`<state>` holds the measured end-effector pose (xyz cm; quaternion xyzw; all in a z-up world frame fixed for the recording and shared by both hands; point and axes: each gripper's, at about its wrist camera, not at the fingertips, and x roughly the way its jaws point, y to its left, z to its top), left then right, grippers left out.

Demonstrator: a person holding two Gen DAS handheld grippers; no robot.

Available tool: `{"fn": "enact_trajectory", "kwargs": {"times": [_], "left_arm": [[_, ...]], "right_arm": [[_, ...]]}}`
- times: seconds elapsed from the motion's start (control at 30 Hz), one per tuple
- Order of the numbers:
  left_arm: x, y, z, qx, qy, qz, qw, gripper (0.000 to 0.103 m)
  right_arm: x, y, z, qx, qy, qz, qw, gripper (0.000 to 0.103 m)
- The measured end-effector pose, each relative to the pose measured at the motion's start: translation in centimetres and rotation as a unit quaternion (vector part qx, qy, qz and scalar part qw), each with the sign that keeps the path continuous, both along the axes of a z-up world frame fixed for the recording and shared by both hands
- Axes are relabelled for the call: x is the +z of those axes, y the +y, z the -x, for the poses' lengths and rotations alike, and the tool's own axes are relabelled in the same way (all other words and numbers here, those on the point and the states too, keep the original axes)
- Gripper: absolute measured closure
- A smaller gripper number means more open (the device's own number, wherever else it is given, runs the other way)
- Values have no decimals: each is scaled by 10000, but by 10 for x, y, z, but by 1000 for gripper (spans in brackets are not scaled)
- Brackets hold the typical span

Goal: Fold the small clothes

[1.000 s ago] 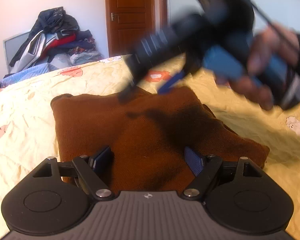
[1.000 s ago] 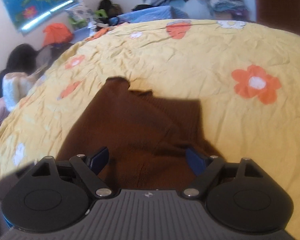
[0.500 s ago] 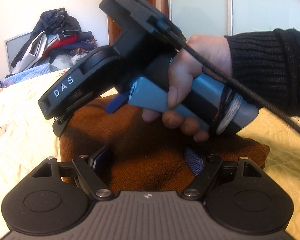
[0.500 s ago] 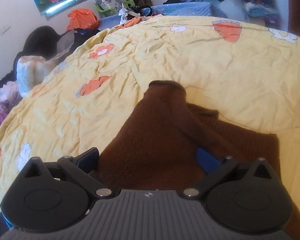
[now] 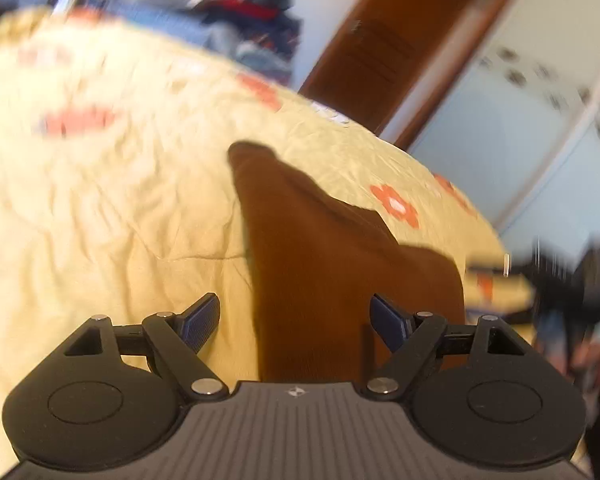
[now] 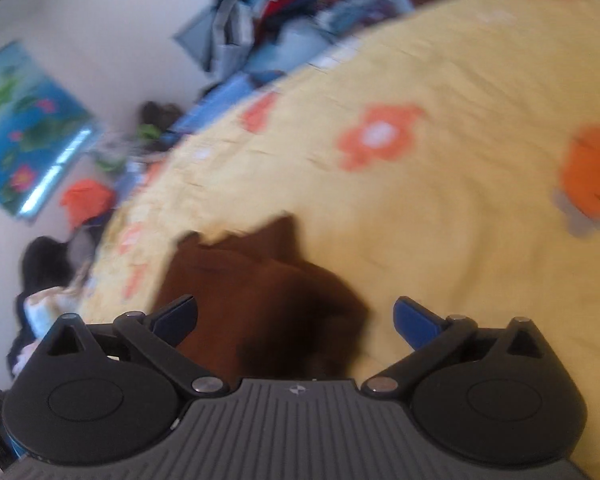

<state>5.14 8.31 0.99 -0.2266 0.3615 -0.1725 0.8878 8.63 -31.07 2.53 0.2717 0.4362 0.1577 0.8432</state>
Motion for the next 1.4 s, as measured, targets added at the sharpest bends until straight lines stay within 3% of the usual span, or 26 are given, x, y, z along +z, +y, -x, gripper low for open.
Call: {"fn": "enact_trajectory", "kwargs": {"times": [0.1,0.17,0.2,0.23,0.27,0.33,0.43,0.5,0.57,0.63,0.7,0.77,0.83,0.9,0.97,1.0,1.03,1.1,1.27,1.3,1.37,1.4], "left_arm": [[-9,-8,-34,-77,381,338,9987,22],[-10,-16,-55,-135,472,232,9985,38],[-10,-21,-61,-107,564,76,9983,60],[-7,-26,-66,-104,587,-31,9982,69],[-1,-28,-64,-135,537,-92,9984,72],[9,-31,-48,-247,237,-332,9989,76],[13,-41,-27,-515,-203,-891,9945,73],[2,-47,-17,-418,-349,-1341,9895,61],[2,-39,-4,-270,-392,-1252,9910,47],[5,-26,8,-335,-191,-887,9953,27],[4,-11,25,-469,27,-377,9982,24],[-3,-3,36,-601,374,-80,9975,24],[-6,0,48,-630,347,146,9973,24],[-7,-4,51,-658,354,230,9969,26],[-8,-12,43,-655,541,90,9963,69],[-10,-14,39,-620,709,62,9955,82],[-8,-13,37,-579,796,116,9951,85],[3,-12,45,-701,748,-91,9947,86],[0,-12,73,-964,229,-774,9921,78],[2,-14,77,-921,147,-883,9917,71],[14,-18,86,-784,-44,-1321,9881,38],[21,-19,94,-661,-299,-1556,9852,25]], "right_arm": [[-12,12,-6,291,-39,-396,9988,0],[-15,23,-14,418,-90,-484,9979,5],[-17,30,-18,531,-113,-434,9976,22],[-19,36,-22,612,-64,-281,9977,57],[-21,38,-24,672,-24,-236,9975,63],[-16,35,-15,732,-213,-229,9968,66],[-19,20,0,657,-330,-380,9966,68],[-32,11,4,464,-343,-746,9955,64],[-29,9,11,276,-246,-972,9946,52],[-18,13,21,327,-226,-842,9957,17],[-9,17,39,554,-305,-716,9954,2],[-8,18,55,763,-170,-787,9938,3],[-14,23,70,925,14,-821,9923,3],[-19,30,84,1066,-143,-823,9908,4],[-17,37,87,1171,-165,-695,9905,17],[-19,41,85,1267,10,-610,9901,53],[-21,45,85,1368,129,-447,9895,78],[-17,45,95,1512,28,-270,9881,78],[-25,29,116,1321,19,-544,9897,80],[-27,24,114,1223,118,-761,9895,75],[-16,18,106,1003,228,-811,9914,57],[-4,14,104,832,15,-725,9939,40]]}}
